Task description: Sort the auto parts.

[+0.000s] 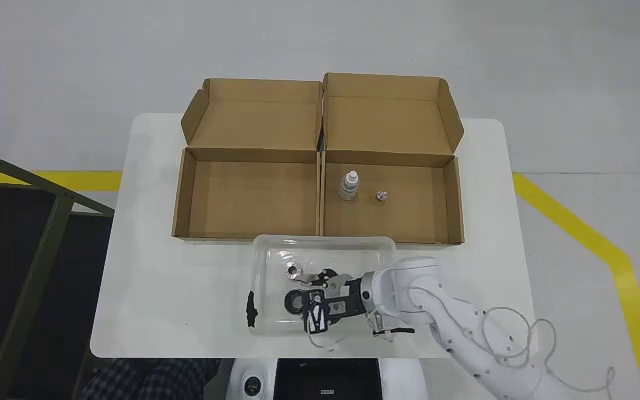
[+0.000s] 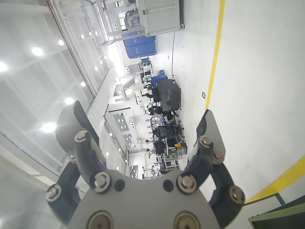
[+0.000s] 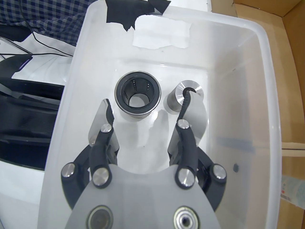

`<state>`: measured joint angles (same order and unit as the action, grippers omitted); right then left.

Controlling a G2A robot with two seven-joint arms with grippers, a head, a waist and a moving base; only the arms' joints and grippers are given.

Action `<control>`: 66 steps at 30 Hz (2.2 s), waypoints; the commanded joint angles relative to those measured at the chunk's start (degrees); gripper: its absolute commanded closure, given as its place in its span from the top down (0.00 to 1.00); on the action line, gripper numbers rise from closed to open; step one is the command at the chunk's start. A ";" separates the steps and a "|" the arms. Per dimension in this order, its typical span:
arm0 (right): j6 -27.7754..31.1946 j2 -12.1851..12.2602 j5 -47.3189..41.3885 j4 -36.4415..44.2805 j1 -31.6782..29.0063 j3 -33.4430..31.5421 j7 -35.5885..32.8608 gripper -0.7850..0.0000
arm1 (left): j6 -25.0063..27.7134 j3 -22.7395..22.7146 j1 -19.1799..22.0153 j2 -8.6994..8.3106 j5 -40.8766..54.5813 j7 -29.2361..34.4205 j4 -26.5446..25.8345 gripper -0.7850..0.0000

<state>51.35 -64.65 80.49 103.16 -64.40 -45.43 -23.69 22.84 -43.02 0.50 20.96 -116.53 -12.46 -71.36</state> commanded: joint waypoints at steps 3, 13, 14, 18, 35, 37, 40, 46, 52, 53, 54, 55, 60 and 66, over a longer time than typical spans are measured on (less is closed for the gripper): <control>0.13 -0.22 0.15 -0.99 0.69 0.79 0.74 0.61 | 0.00 0.00 0.00 0.00 0.00 0.00 0.00 1.00; 0.61 -1.12 0.23 -4.46 3.21 3.35 2.32 0.56 | 0.00 0.00 0.00 0.00 0.00 0.00 0.00 1.00; 0.63 -1.20 0.24 -4.70 3.39 3.58 2.42 0.55 | 0.00 0.00 0.00 0.00 0.00 0.00 0.00 1.00; 0.70 -1.50 0.43 -5.34 4.05 4.46 2.79 0.58 | 0.00 0.00 0.00 0.00 0.00 0.00 0.00 1.00; 0.75 -2.45 0.70 -6.89 6.11 6.46 4.26 0.24 | 0.00 0.00 0.00 0.00 0.00 0.00 0.00 1.00; 0.86 -2.52 0.67 -6.89 6.26 6.58 4.36 0.02 | 0.00 0.00 0.00 0.00 0.00 0.00 0.00 1.00; 1.08 -2.50 0.61 -6.64 6.32 6.45 4.50 0.00 | 0.00 0.00 0.00 0.00 0.00 0.00 0.00 1.00; 1.49 -1.86 -0.34 -4.59 5.46 4.24 4.88 0.00 | 0.00 0.00 0.00 0.00 0.00 0.00 0.00 1.00; 1.94 -0.77 -1.96 -1.70 3.65 0.47 5.25 0.00 | 0.00 0.00 0.00 0.00 0.00 0.00 0.00 1.00; 2.00 -0.58 -2.27 -1.27 3.30 -0.21 5.44 0.00 | 0.00 0.00 0.00 0.00 0.00 0.00 0.00 1.00; 2.03 -0.39 -2.62 -0.74 2.97 -0.93 5.71 0.00 | 0.00 0.00 0.00 0.00 0.00 0.00 0.00 1.00; 2.08 -0.20 -2.96 -0.33 2.58 -1.61 5.91 0.00 | 0.00 0.00 0.00 0.00 0.00 0.00 0.00 1.00; 1.63 0.61 -4.67 1.70 0.57 -4.94 7.88 0.00 | 0.00 0.00 0.00 0.00 0.00 0.00 0.00 1.00; 1.32 1.38 -6.37 3.11 -1.03 -8.66 10.62 0.00 | 0.00 0.00 0.00 0.00 0.00 0.00 0.00 1.00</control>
<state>52.70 -63.36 74.44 106.13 -65.27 -53.54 -13.47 22.84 -43.02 0.50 20.96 -116.53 -12.46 -71.36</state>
